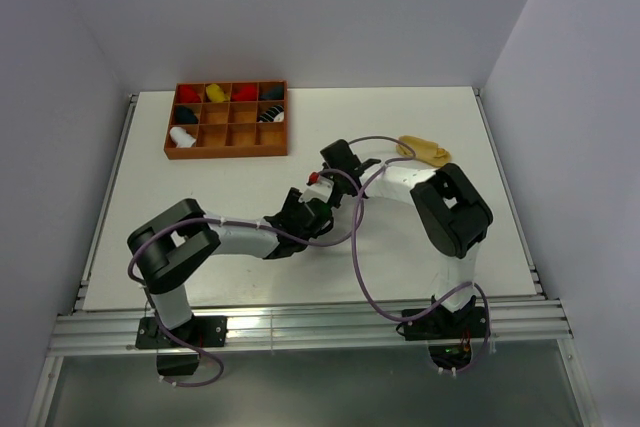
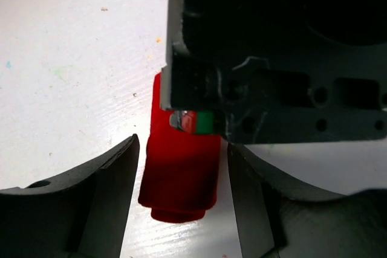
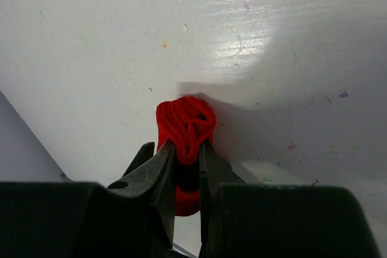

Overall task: Roll the socks
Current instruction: Roll the sock at the center of the board.

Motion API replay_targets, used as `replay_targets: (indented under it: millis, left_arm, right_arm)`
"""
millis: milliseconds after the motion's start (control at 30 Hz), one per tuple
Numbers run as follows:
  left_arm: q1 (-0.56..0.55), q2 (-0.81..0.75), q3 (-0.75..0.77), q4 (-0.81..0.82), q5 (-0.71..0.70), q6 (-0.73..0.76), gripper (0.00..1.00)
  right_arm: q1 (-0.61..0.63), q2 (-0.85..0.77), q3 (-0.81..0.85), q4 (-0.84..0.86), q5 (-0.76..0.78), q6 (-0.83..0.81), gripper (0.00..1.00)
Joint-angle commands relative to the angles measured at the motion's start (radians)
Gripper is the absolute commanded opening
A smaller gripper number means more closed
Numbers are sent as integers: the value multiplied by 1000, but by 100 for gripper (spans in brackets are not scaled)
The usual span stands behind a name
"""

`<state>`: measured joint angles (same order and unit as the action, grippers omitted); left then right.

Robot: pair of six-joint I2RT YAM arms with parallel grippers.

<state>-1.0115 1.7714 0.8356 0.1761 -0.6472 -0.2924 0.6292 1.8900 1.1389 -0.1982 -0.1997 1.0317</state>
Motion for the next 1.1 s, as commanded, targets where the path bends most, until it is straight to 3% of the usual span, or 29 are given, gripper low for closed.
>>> replay_targets:
  millis: [0, 100, 200, 333, 433, 533, 633, 667, 767, 867, 1067]
  left_arm:
    - [-16, 51, 49, -3, -48, 55, 64]
    - [-18, 79, 60, -27, -55, 44, 61]
    - [-18, 105, 68, -56, -57, 32, 51]
    - [-18, 128, 73, -78, -48, 10, 20]
    - [-18, 119, 59, -82, -42, 1, 1]
    - [-16, 100, 43, -87, -32, -11, 1]
    - [-4, 66, 23, -101, -5, -42, 1]
    - [13, 42, 5, -98, 32, -50, 1]
    - [65, -12, -29, -95, 137, -86, 1]
    - [125, -44, -47, -95, 216, -114, 1]
    - [203, -95, -64, -93, 388, -160, 1]
  right_arm:
    - [23, 26, 27, -79, -3, -19, 0]
    - [24, 26, 38, -87, -10, -19, 0]
    - [24, 27, 41, -93, -17, -21, 0]
    - [24, 29, 42, -89, -33, -21, 0]
    - [24, 27, 38, -86, -40, -18, 0]
    - [21, 27, 36, -80, -49, -18, 0]
    - [6, 5, 15, -46, -76, -13, 14]
    - [-3, -5, 9, -24, -89, -9, 24]
    - [-48, -72, -11, 3, -98, -16, 42]
    - [-86, -120, -36, 40, -96, -27, 53]
    - [-94, -189, -108, 137, -81, 7, 63]
